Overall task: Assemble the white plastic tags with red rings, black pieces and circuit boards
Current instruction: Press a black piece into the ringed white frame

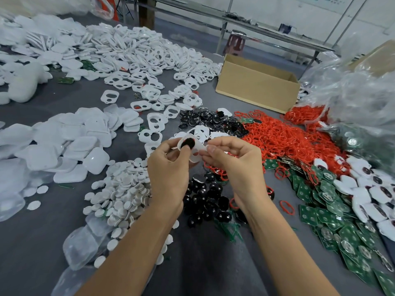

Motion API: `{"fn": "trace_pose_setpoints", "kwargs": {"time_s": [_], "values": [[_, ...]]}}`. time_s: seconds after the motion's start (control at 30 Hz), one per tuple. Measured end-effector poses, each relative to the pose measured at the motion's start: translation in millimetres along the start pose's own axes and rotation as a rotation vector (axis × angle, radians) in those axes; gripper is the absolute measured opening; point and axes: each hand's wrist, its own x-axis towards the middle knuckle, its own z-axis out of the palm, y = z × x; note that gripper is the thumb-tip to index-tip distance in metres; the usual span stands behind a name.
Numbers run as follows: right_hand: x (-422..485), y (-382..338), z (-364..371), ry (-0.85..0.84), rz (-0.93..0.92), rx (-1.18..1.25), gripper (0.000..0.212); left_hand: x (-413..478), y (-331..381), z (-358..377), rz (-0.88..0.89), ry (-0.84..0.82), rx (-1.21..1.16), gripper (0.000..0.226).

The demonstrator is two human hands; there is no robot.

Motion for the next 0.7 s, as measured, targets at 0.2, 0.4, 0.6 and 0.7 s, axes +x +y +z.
{"fn": "trace_pose_setpoints", "kwargs": {"time_s": [0.2, 0.4, 0.6, 0.7], "values": [[-1, 4, 1, -0.004, -0.018, -0.117, 0.012, -3, -1, 1, 0.001, -0.036, -0.042, 0.011], [0, 15, 3, 0.120, -0.119, -0.326, 0.015, -7, 1, 4, -0.022, -0.105, -0.120, 0.011], [0, 23, 3, 0.227, -0.219, -0.394, 0.014, -11, 2, 7, -0.036, -0.147, -0.196, 0.006], [-1, 27, 5, 0.270, -0.239, -0.369, 0.018, -11, 3, 7, -0.048, -0.150, -0.227, 0.006]]}}
